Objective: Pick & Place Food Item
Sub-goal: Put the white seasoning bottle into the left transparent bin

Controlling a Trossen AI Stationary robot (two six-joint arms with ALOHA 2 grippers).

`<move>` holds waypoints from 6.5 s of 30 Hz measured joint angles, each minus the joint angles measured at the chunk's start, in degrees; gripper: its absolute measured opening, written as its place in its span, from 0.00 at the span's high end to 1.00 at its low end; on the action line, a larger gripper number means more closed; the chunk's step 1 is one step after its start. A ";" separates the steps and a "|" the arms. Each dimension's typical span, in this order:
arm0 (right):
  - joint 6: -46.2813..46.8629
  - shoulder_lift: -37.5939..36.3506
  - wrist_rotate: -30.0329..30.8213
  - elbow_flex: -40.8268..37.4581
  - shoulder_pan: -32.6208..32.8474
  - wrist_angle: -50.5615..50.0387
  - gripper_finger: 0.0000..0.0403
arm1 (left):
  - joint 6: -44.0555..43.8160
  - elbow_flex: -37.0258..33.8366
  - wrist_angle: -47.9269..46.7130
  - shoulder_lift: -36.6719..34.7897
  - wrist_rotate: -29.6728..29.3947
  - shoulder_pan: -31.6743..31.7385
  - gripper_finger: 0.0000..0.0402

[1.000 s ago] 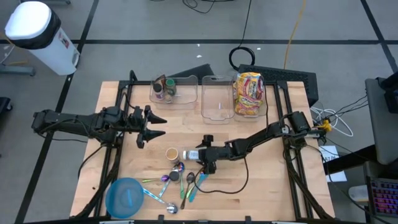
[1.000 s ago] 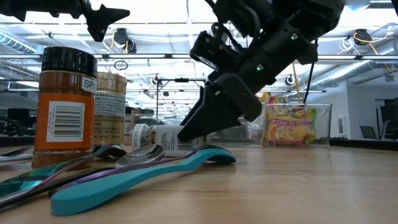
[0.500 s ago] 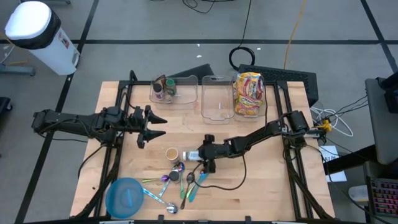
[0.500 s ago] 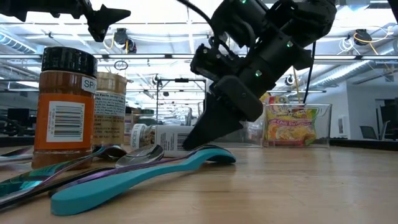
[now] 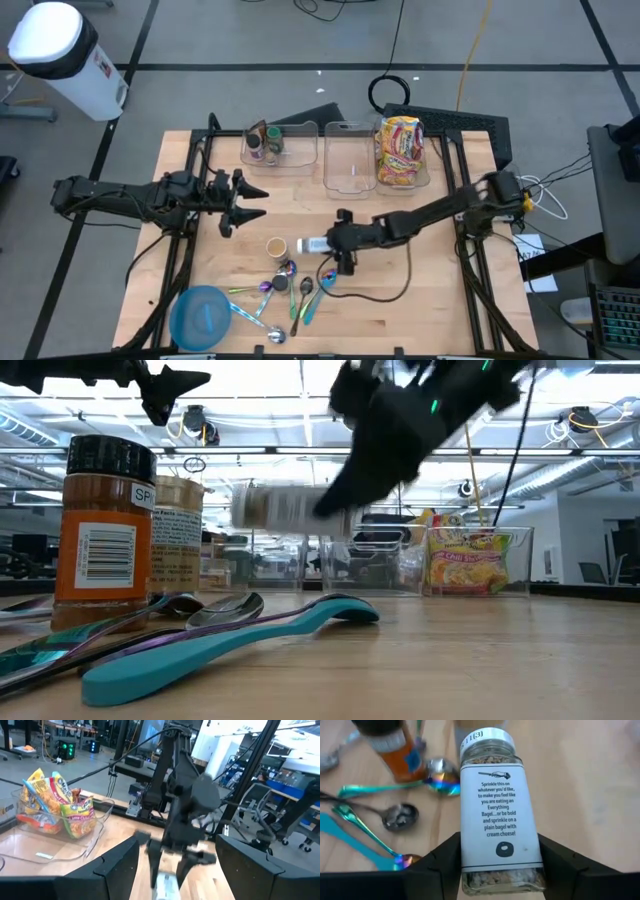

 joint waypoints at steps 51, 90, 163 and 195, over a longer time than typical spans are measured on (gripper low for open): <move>-14.00 -16.66 6.09 -33.17 8.98 72.47 0.53 | 21.73 30.25 55.78 68.46 -0.69 -10.60 0.33; -10.35 -11.54 10.26 -21.69 9.22 49.12 0.20 | 13.77 33.10 18.51 57.33 -11.51 -13.29 0.49; -3.52 -11.25 8.79 -21.09 3.80 36.20 0.53 | 11.17 57.22 -40.96 55.78 -7.45 -9.73 0.23; -4.02 -11.38 8.75 -20.89 3.82 36.24 0.53 | 14.93 57.11 -43.00 54.64 -7.54 -10.01 0.15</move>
